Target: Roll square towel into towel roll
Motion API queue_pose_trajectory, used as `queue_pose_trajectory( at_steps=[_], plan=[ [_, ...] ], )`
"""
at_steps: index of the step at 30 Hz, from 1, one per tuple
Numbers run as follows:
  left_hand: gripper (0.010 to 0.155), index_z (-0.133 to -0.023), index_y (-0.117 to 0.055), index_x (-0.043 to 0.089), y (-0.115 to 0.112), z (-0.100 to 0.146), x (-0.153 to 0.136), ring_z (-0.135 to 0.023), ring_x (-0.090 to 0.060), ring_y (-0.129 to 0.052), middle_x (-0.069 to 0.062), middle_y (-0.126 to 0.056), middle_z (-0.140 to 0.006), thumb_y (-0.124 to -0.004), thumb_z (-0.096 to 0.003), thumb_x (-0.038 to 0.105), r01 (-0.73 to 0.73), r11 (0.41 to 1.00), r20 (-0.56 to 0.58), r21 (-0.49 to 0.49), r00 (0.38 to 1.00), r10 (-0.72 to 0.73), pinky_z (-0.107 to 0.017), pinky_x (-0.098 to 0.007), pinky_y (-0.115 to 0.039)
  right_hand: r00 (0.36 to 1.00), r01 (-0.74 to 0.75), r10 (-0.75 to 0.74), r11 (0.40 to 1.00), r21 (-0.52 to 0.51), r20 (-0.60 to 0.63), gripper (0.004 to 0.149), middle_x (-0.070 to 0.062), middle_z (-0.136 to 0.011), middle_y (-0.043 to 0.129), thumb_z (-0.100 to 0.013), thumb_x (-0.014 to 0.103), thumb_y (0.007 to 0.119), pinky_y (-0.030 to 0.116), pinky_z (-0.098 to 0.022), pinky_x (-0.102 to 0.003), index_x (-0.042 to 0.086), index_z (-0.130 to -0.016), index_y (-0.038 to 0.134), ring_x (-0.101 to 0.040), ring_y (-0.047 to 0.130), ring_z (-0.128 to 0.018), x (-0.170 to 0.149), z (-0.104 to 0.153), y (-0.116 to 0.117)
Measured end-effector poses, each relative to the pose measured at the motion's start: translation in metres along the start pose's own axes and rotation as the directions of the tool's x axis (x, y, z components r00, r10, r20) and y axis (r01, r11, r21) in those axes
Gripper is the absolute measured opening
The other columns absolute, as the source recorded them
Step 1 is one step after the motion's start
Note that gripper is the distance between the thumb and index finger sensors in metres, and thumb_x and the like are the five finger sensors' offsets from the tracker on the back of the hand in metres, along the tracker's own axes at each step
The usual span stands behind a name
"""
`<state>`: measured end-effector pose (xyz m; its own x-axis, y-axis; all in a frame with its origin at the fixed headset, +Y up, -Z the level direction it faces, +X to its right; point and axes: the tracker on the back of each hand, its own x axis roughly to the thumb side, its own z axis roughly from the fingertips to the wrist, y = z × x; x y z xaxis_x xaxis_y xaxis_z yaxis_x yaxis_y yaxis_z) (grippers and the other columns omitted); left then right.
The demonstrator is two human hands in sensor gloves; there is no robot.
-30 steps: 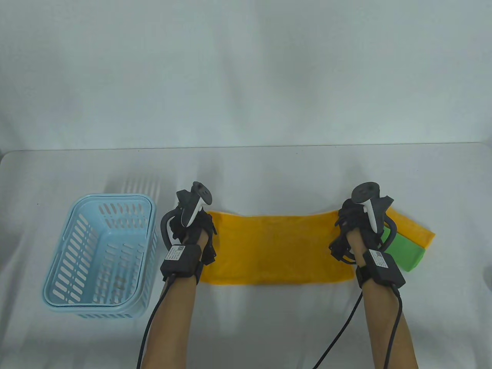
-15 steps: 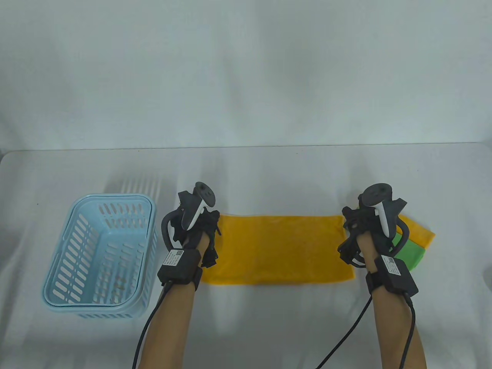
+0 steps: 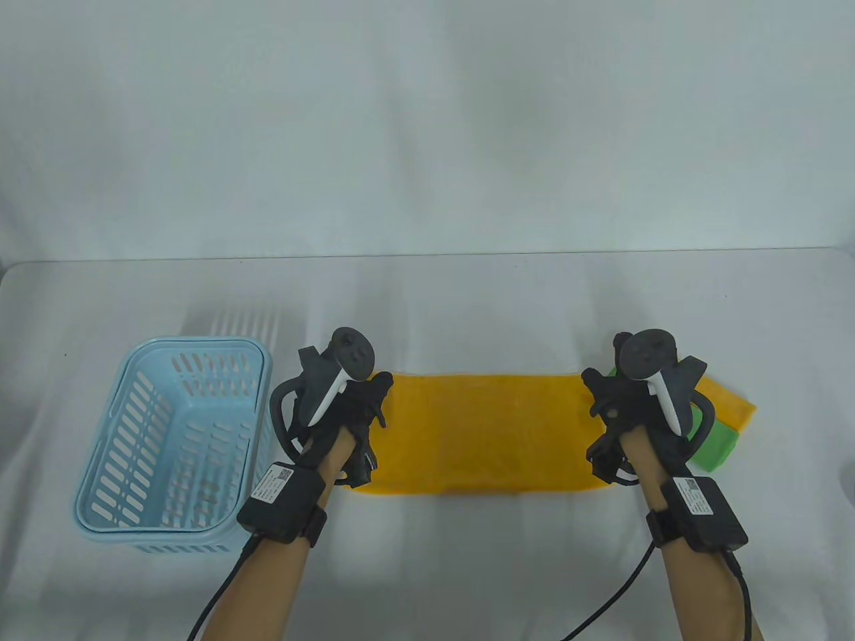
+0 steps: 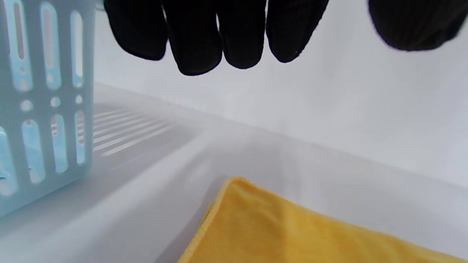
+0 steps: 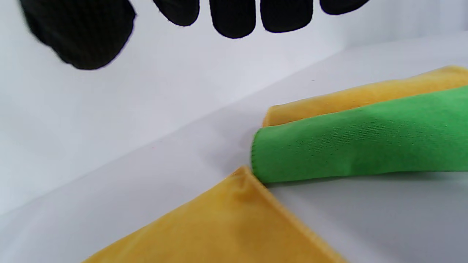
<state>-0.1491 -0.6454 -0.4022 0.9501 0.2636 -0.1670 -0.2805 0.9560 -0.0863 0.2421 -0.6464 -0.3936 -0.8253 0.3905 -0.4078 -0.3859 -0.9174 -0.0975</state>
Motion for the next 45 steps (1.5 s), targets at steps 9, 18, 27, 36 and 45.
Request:
queue_pose_trajectory(
  at_steps=[9, 18, 27, 36, 45],
  plan=[
    [0.081, -0.108, -0.052, 0.027, 0.021, 0.068, -0.019, -0.104, -0.041, -0.066, -0.007, -0.055, -0.115, -0.072, -0.0370, 0.061, -0.039, 0.996, 0.166, 0.084, 0.986, 0.025, -0.074, -0.060, -0.059, 0.972, 0.016, -0.029, 0.998, 0.059, 0.232, 0.081, 0.005, -0.110, 0.046, -0.031, 0.061, 0.078, 0.044, -0.073, -0.062, 0.041, -0.100, 0.041, -0.036, 0.047, -0.105, 0.042, 0.057, 0.013],
    [0.082, -0.109, -0.052, 0.027, 0.032, 0.105, -0.046, -0.104, -0.043, -0.066, -0.008, -0.054, -0.115, -0.073, -0.0367, 0.060, -0.113, 0.972, 0.254, 0.206, 0.966, 0.059, -0.073, -0.061, -0.058, 0.887, -0.053, -0.047, 0.978, 0.201, 0.458, 0.083, 0.005, -0.113, 0.037, -0.032, 0.062, 0.075, 0.036, -0.074, -0.065, 0.041, -0.101, 0.033, -0.036, 0.037, -0.108, 0.097, 0.110, 0.061],
    [0.082, -0.108, -0.053, 0.026, 0.036, 0.121, -0.062, -0.103, -0.042, -0.067, -0.008, -0.056, -0.114, -0.073, -0.0366, 0.060, -0.151, 0.956, 0.283, 0.253, 0.956, 0.076, -0.073, -0.061, -0.059, 0.811, -0.208, -0.021, 0.923, 0.323, 0.584, 0.082, 0.006, -0.112, 0.038, -0.033, 0.061, 0.072, 0.039, -0.074, -0.063, 0.038, -0.101, 0.031, -0.035, 0.041, -0.107, 0.147, 0.142, 0.131],
    [0.081, -0.108, -0.054, 0.026, 0.043, 0.120, -0.071, -0.103, -0.042, -0.068, -0.008, -0.057, -0.114, -0.073, -0.0368, 0.060, -0.170, 0.948, 0.272, 0.270, 0.958, 0.094, -0.073, -0.061, -0.059, 0.777, -0.364, 0.024, 0.833, 0.417, 0.629, 0.074, 0.005, -0.108, 0.050, -0.034, 0.057, 0.074, 0.048, -0.072, -0.060, 0.035, -0.099, 0.046, -0.033, 0.052, -0.103, 0.182, 0.155, 0.196],
    [0.081, -0.108, -0.054, 0.026, 0.044, 0.120, -0.072, -0.103, -0.042, -0.068, -0.007, -0.057, -0.114, -0.073, -0.0369, 0.059, -0.185, 0.946, 0.274, 0.266, 0.955, 0.110, -0.073, -0.061, -0.059, 0.785, -0.416, 0.155, 0.849, 0.325, 0.600, 0.063, 0.006, -0.095, 0.061, -0.033, 0.051, 0.081, 0.051, -0.071, -0.055, 0.034, -0.090, 0.061, -0.028, 0.060, -0.089, 0.201, 0.151, 0.222]
  ],
)
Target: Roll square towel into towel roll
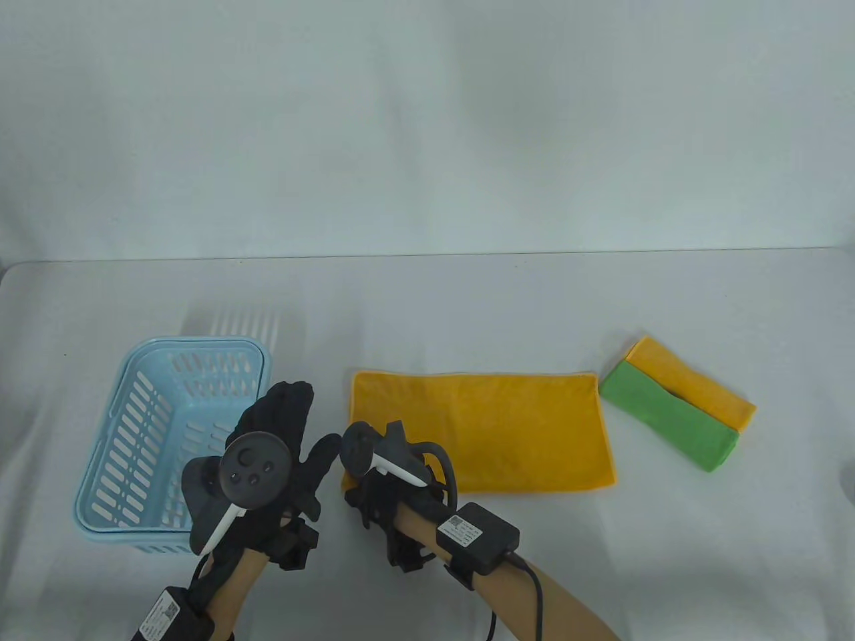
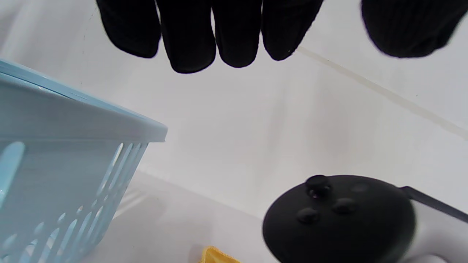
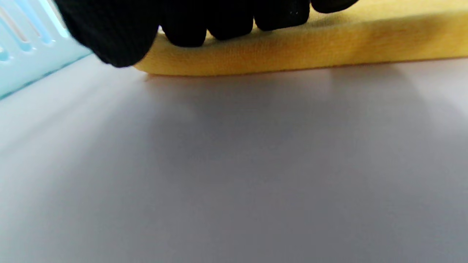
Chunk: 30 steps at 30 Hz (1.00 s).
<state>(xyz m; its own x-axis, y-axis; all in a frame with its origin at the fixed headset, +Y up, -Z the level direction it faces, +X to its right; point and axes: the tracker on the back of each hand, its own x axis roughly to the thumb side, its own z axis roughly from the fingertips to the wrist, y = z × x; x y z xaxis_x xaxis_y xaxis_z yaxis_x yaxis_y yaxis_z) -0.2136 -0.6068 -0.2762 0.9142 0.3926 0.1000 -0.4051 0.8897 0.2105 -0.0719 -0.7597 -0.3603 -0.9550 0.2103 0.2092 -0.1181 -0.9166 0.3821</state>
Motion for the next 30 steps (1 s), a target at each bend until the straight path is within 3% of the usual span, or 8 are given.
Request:
queue_pose_trajectory(
  at_steps=[5, 10, 18, 24, 30],
  plan=[
    [0.081, -0.108, -0.053, 0.026, 0.001, -0.001, -0.001, -0.103, -0.042, -0.068, -0.007, -0.058, -0.114, -0.073, -0.0370, 0.059, -0.005, 1.000, -0.004, 0.000, 1.000, 0.005, -0.073, -0.061, -0.060, 0.996, -0.087, 0.086, 0.996, -0.034, -0.031, 0.066, 0.008, -0.089, 0.062, -0.028, 0.056, 0.083, 0.052, -0.071, -0.055, 0.036, -0.087, 0.058, -0.025, 0.063, -0.083, 0.007, -0.009, 0.004],
    [0.081, -0.108, -0.054, 0.025, 0.002, -0.002, -0.005, -0.103, -0.042, -0.068, -0.007, -0.058, -0.114, -0.073, -0.0371, 0.059, -0.008, 1.000, -0.018, 0.004, 1.000, 0.009, -0.073, -0.061, -0.060, 0.999, 0.026, -0.029, 0.997, -0.066, -0.035, 0.046, 0.009, -0.083, 0.071, -0.036, 0.048, 0.076, 0.056, -0.069, -0.054, 0.037, -0.081, 0.070, -0.024, 0.070, -0.077, -0.001, -0.013, -0.001],
    [0.081, -0.108, -0.054, 0.025, 0.003, -0.003, -0.007, -0.103, -0.042, -0.068, -0.007, -0.058, -0.113, -0.073, -0.0372, 0.059, -0.013, 1.000, -0.028, 0.003, 1.000, 0.014, -0.073, -0.061, -0.060, 0.990, 0.130, -0.134, 0.989, -0.071, -0.050, 0.041, 0.009, -0.079, 0.081, -0.036, 0.045, 0.078, 0.061, -0.067, -0.053, 0.037, -0.076, 0.081, -0.024, 0.077, -0.075, -0.010, -0.015, -0.012],
    [0.080, -0.108, -0.053, 0.025, 0.004, -0.004, -0.011, -0.103, -0.042, -0.067, -0.007, -0.058, -0.113, -0.073, -0.0374, 0.059, -0.029, 1.000, -0.046, -0.003, 0.999, 0.029, -0.073, -0.061, -0.059, 0.976, 0.213, -0.216, 0.973, -0.085, -0.026, 0.040, 0.007, -0.078, 0.088, -0.036, 0.044, 0.077, 0.069, -0.062, -0.052, 0.040, -0.075, 0.079, -0.024, 0.087, -0.073, -0.018, -0.003, -0.029],
    [0.080, -0.108, -0.054, 0.025, 0.003, -0.003, -0.009, -0.103, -0.042, -0.068, -0.007, -0.059, -0.113, -0.073, -0.0374, 0.059, -0.022, 1.000, -0.036, 0.002, 0.999, 0.022, -0.073, -0.061, -0.060, 0.965, 0.258, -0.261, 0.949, -0.182, 0.010, 0.039, 0.007, -0.072, 0.092, -0.036, 0.041, 0.077, 0.072, -0.059, -0.051, 0.040, -0.075, 0.078, -0.024, 0.091, -0.066, -0.032, 0.028, -0.057]
  ],
)
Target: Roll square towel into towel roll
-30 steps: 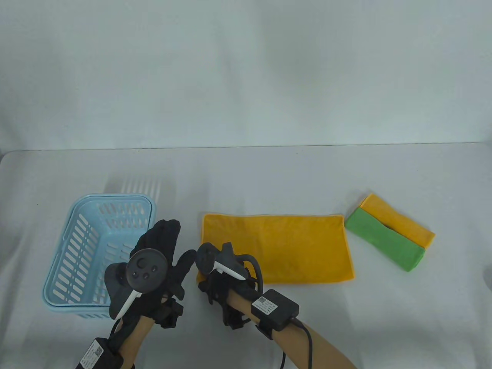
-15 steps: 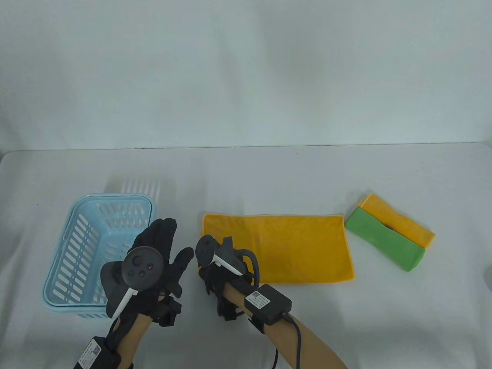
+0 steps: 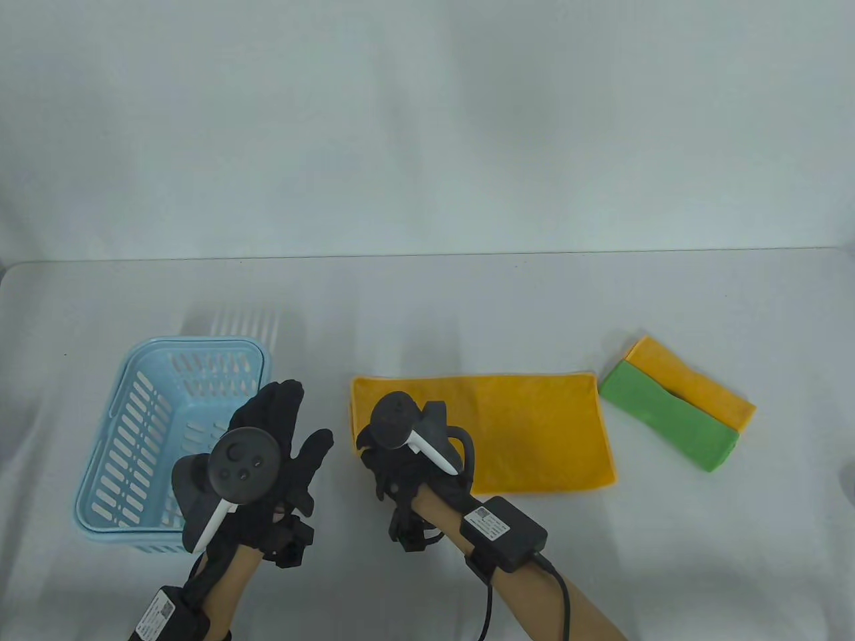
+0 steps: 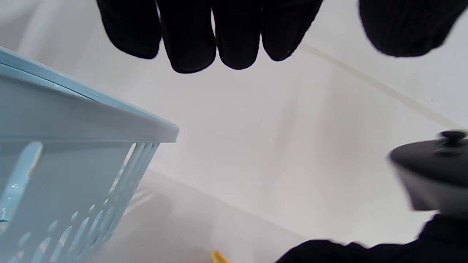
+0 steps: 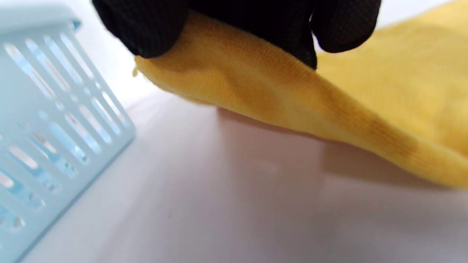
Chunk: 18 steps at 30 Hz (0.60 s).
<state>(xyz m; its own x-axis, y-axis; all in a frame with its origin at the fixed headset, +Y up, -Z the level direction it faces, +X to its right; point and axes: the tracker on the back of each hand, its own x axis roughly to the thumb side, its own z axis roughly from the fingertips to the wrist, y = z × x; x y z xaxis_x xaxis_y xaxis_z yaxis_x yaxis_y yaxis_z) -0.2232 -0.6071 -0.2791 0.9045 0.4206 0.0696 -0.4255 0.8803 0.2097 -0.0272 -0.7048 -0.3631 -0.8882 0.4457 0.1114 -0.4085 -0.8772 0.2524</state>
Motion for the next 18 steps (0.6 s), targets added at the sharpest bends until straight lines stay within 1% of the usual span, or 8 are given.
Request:
queue_pose_trajectory(
  at_steps=[2, 3, 5, 7, 11, 14, 18],
  plan=[
    [0.080, -0.108, -0.054, 0.025, 0.000, 0.000, 0.001, -0.103, -0.042, -0.068, -0.007, -0.059, -0.113, -0.073, -0.0374, 0.059, 0.000, 1.000, 0.005, 0.000, 1.000, 0.000, -0.072, -0.061, -0.060, 0.999, 0.027, -0.027, 0.999, -0.040, 0.018, 0.039, 0.006, -0.067, 0.093, -0.035, 0.040, 0.078, 0.073, -0.057, -0.050, 0.040, -0.074, 0.079, -0.023, 0.092, -0.062, -0.004, 0.011, -0.016],
    [0.080, -0.108, -0.054, 0.025, 0.000, 0.000, 0.001, -0.103, -0.042, -0.068, -0.007, -0.059, -0.113, -0.073, -0.0374, 0.059, 0.001, 1.000, 0.005, 0.000, 1.000, -0.001, -0.073, -0.060, -0.060, 0.999, 0.040, -0.039, 0.998, -0.044, 0.021, 0.039, 0.006, -0.066, 0.094, -0.035, 0.040, 0.079, 0.074, -0.057, -0.050, 0.040, -0.074, 0.080, -0.022, 0.093, -0.060, -0.006, 0.014, -0.020],
    [0.080, -0.108, -0.054, 0.025, -0.001, 0.001, 0.001, -0.103, -0.042, -0.068, -0.007, -0.059, -0.113, -0.073, -0.0375, 0.059, 0.006, 1.000, 0.005, 0.000, 1.000, -0.006, -0.073, -0.061, -0.060, 0.993, 0.115, -0.113, 0.991, -0.074, 0.037, 0.039, 0.005, -0.061, 0.095, -0.033, 0.039, 0.083, 0.075, -0.055, -0.050, 0.038, -0.072, 0.083, -0.022, 0.094, -0.056, -0.012, 0.023, -0.034],
    [0.080, -0.108, -0.054, 0.025, -0.002, 0.001, 0.003, -0.103, -0.042, -0.068, -0.007, -0.059, -0.113, -0.073, -0.0374, 0.058, 0.016, 1.000, 0.012, -0.002, 1.000, -0.016, -0.073, -0.060, -0.060, 0.986, 0.165, -0.161, 0.980, -0.107, 0.043, 0.039, 0.004, -0.059, 0.096, -0.033, 0.038, 0.085, 0.075, -0.055, -0.050, 0.037, -0.072, 0.085, -0.021, 0.094, -0.054, -0.019, 0.028, -0.046],
    [0.080, -0.107, -0.054, 0.026, -0.006, 0.003, 0.008, -0.103, -0.041, -0.068, -0.007, -0.060, -0.112, -0.073, -0.0373, 0.058, 0.022, 1.000, 0.034, -0.016, 0.999, -0.021, -0.073, -0.060, -0.060, 0.976, 0.213, -0.207, 0.969, -0.126, 0.062, 0.039, 0.003, -0.058, 0.096, -0.032, 0.038, 0.087, 0.074, -0.055, -0.051, 0.036, -0.071, 0.086, -0.022, 0.094, -0.053, -0.025, 0.036, -0.067],
    [0.080, -0.107, -0.054, 0.026, -0.012, 0.003, 0.012, -0.102, -0.040, -0.069, -0.006, -0.061, -0.112, -0.074, -0.0370, 0.058, 0.031, 0.999, 0.055, -0.045, 0.998, -0.028, -0.073, -0.060, -0.061, 0.974, 0.220, -0.210, 0.966, -0.138, 0.081, 0.039, 0.003, -0.058, 0.096, -0.032, 0.038, 0.087, 0.074, -0.056, -0.051, 0.035, -0.071, 0.087, -0.022, 0.094, -0.053, -0.027, 0.039, -0.080],
    [0.081, -0.107, -0.054, 0.026, -0.027, 0.003, 0.020, -0.102, -0.039, -0.071, -0.005, -0.061, -0.112, -0.076, -0.0362, 0.057, 0.037, 0.990, 0.092, -0.133, 0.995, -0.025, -0.072, -0.059, -0.062, 0.973, 0.219, -0.203, 0.962, -0.163, 0.111, 0.039, 0.003, -0.058, 0.096, -0.032, 0.038, 0.088, 0.074, -0.056, -0.052, 0.035, -0.071, 0.087, -0.022, 0.093, -0.053, -0.027, 0.048, -0.098]
  ],
)
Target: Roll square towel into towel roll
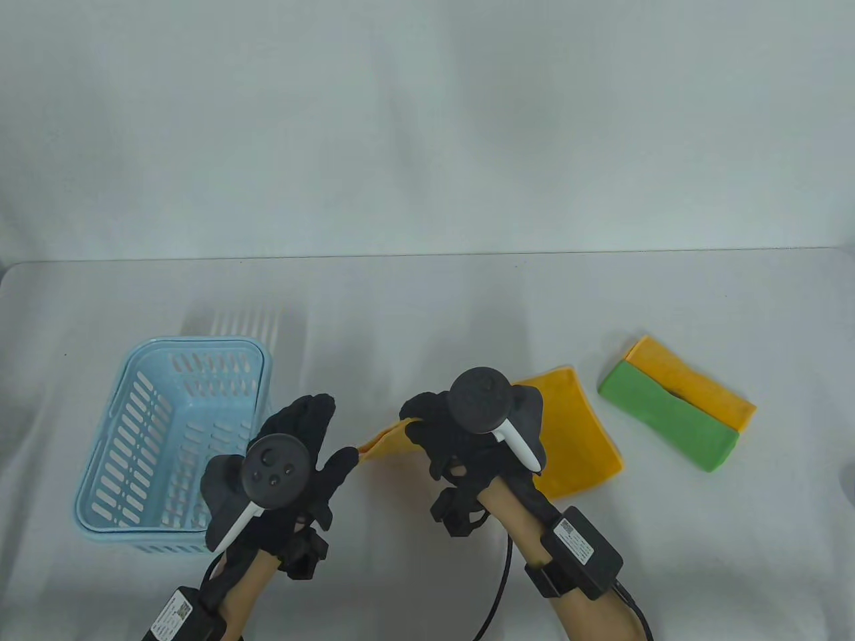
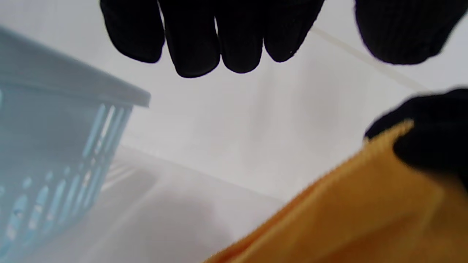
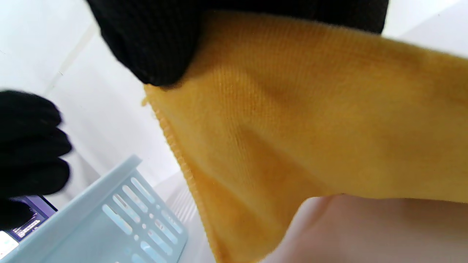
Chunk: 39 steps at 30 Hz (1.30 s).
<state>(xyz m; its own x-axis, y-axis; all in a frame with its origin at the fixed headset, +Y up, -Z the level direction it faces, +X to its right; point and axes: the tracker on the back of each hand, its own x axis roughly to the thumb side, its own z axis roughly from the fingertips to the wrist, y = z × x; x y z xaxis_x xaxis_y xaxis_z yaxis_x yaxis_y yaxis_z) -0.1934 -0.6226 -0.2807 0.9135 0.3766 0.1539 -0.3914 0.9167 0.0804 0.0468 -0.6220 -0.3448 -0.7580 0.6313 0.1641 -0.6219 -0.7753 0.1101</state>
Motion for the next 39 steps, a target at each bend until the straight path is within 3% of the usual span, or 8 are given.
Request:
queue_pose_trajectory(
  at_steps=[9, 17, 22, 28, 31, 39],
  plan=[
    [0.089, -0.108, -0.051, 0.024, -0.042, -0.016, 0.006, -0.102, -0.039, -0.070, -0.005, -0.060, -0.112, -0.079, -0.0323, 0.060, 0.011, 0.976, 0.000, -0.219, 1.000, -0.011, -0.072, -0.059, -0.062, 0.998, -0.035, 0.036, 0.999, -0.005, 0.054, 0.039, 0.003, -0.059, 0.096, -0.032, 0.039, 0.088, 0.073, -0.057, -0.052, 0.035, -0.071, 0.088, -0.023, 0.093, -0.054, 0.006, 0.011, -0.028],
    [0.091, -0.106, -0.056, 0.023, -0.075, -0.029, 0.001, -0.100, -0.037, -0.074, -0.005, -0.065, -0.109, -0.077, -0.0296, 0.067, -0.001, 0.936, -0.051, -0.351, 0.999, -0.018, -0.072, -0.058, -0.063, 0.998, -0.002, 0.002, 1.000, 0.003, 0.062, 0.039, 0.003, -0.059, 0.096, -0.033, 0.039, 0.087, 0.073, -0.057, -0.052, 0.035, -0.072, 0.088, -0.023, 0.093, -0.054, 0.006, 0.014, -0.032],
    [0.081, -0.098, -0.064, 0.026, -0.083, -0.033, -0.003, -0.097, -0.034, -0.079, -0.001, -0.073, -0.102, -0.073, -0.0309, 0.069, -0.015, 0.933, -0.085, -0.361, 0.996, -0.017, -0.071, -0.057, -0.065, 0.998, 0.022, -0.023, 1.000, 0.020, 0.065, 0.039, 0.003, -0.059, 0.095, -0.033, 0.040, 0.087, 0.073, -0.057, -0.052, 0.035, -0.072, 0.087, -0.023, 0.093, -0.054, 0.006, 0.014, -0.035],
    [0.058, -0.082, -0.080, 0.031, -0.089, -0.036, -0.008, -0.091, -0.031, -0.087, 0.005, -0.087, -0.087, -0.073, -0.0347, 0.064, -0.078, 0.910, -0.119, -0.407, 0.992, 0.032, -0.070, -0.057, -0.068, 0.997, 0.044, -0.046, 0.998, 0.037, 0.062, 0.039, 0.004, -0.060, 0.095, -0.033, 0.040, 0.087, 0.073, -0.057, -0.052, 0.036, -0.072, 0.087, -0.023, 0.093, -0.055, 0.002, 0.014, -0.035],
    [0.045, -0.075, -0.080, 0.033, -0.092, -0.038, -0.009, -0.089, -0.029, -0.088, 0.007, -0.088, -0.082, -0.078, -0.0362, 0.056, -0.099, 0.895, -0.124, -0.435, 0.991, 0.050, -0.070, -0.056, -0.068, 0.996, 0.068, -0.071, 0.997, 0.047, 0.061, 0.039, 0.004, -0.061, 0.095, -0.033, 0.040, 0.087, 0.073, -0.058, -0.052, 0.036, -0.072, 0.087, -0.023, 0.092, -0.056, 0.002, 0.011, -0.036],
    [0.033, -0.062, -0.074, 0.032, -0.090, -0.037, -0.002, -0.087, -0.027, -0.087, 0.009, -0.084, -0.076, -0.086, -0.0350, 0.048, -0.093, 0.881, -0.087, -0.464, 0.994, 0.059, -0.069, -0.056, -0.068, 0.987, 0.156, -0.158, 0.986, 0.052, 0.032, 0.042, 0.005, -0.065, 0.090, -0.032, 0.037, 0.089, 0.069, -0.060, -0.053, 0.037, -0.074, 0.081, -0.023, 0.088, -0.061, -0.007, 0.009, -0.045]
  ],
)
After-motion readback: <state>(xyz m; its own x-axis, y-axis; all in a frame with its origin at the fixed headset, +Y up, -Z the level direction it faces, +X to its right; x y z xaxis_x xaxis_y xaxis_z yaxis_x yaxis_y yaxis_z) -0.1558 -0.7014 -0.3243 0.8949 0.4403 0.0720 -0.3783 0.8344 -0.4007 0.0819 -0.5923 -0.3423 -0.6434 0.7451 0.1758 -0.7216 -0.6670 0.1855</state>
